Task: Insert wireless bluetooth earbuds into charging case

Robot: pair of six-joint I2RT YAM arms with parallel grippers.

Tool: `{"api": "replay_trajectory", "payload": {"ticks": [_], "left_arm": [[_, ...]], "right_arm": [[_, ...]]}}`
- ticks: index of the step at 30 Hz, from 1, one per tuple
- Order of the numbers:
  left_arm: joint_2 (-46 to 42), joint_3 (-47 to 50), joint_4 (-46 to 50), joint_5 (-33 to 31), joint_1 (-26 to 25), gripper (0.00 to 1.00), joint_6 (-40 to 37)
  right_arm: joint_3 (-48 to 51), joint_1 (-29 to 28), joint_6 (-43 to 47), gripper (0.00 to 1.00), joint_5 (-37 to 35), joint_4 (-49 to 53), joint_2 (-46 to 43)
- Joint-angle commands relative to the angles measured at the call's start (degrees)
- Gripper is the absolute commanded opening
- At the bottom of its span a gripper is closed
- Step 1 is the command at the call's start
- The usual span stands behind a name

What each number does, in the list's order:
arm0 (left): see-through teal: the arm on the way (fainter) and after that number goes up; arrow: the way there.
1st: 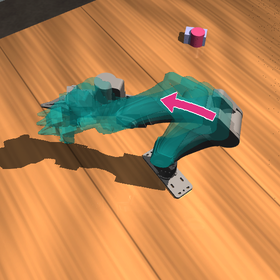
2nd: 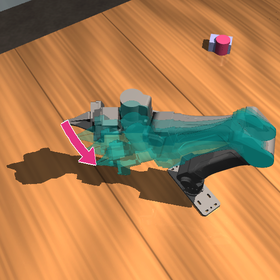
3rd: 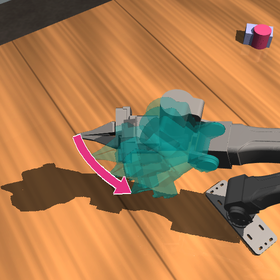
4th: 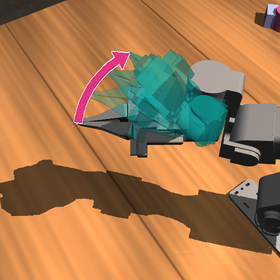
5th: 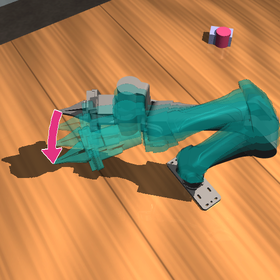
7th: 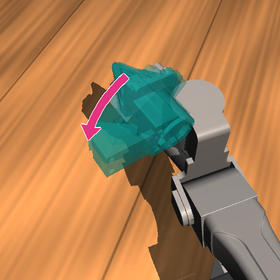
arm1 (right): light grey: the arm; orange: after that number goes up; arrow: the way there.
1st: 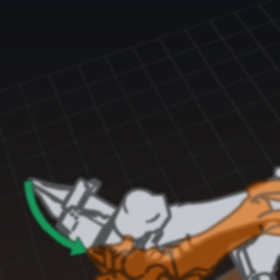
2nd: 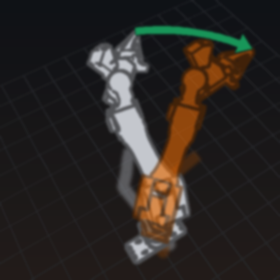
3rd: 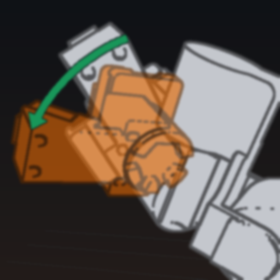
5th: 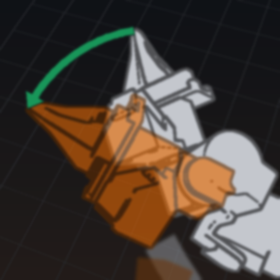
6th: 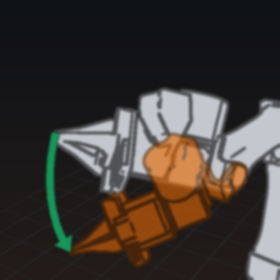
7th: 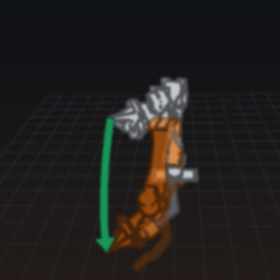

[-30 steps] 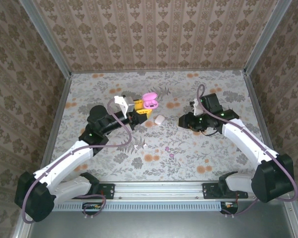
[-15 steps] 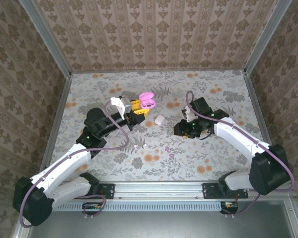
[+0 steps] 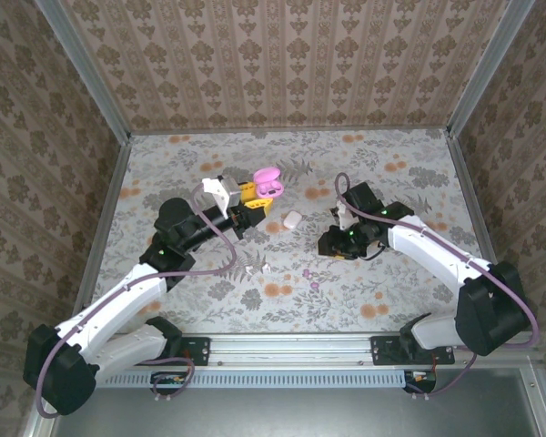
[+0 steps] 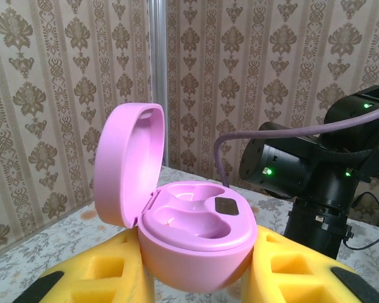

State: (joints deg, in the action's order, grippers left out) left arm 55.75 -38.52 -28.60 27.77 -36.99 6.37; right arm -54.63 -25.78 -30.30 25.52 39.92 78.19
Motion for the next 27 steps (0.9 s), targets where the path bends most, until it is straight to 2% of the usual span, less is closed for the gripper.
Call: {"api": "replay_trajectory", "payload": {"ticks": [1,12,23,27], "left_arm": [[-0.9,-0.5,1.11,-0.84,0.26,0.3,-1.08],[-2.91,-0.06,2.79,-1.39,0.34,0.3,-3.16],[-2.46,-0.85,3.88,-1.23,0.3,0.3,-2.42],[-3.01,-0.55,3.99,-1.55,0.17,0.3,-1.93]], "right_arm": [[0.93,-0.75,-1.24,0.37,-1.52,0.81,1.1],[-3.56,-3.54,1.12,0.37,-2.04,4.16,11.18],[-0.8,-4.87,1.34,0.35,-3.02,3.39,8.71],[-1.27,-4.89,1.83,0.35,-0.75,2.93,10.63]]}}
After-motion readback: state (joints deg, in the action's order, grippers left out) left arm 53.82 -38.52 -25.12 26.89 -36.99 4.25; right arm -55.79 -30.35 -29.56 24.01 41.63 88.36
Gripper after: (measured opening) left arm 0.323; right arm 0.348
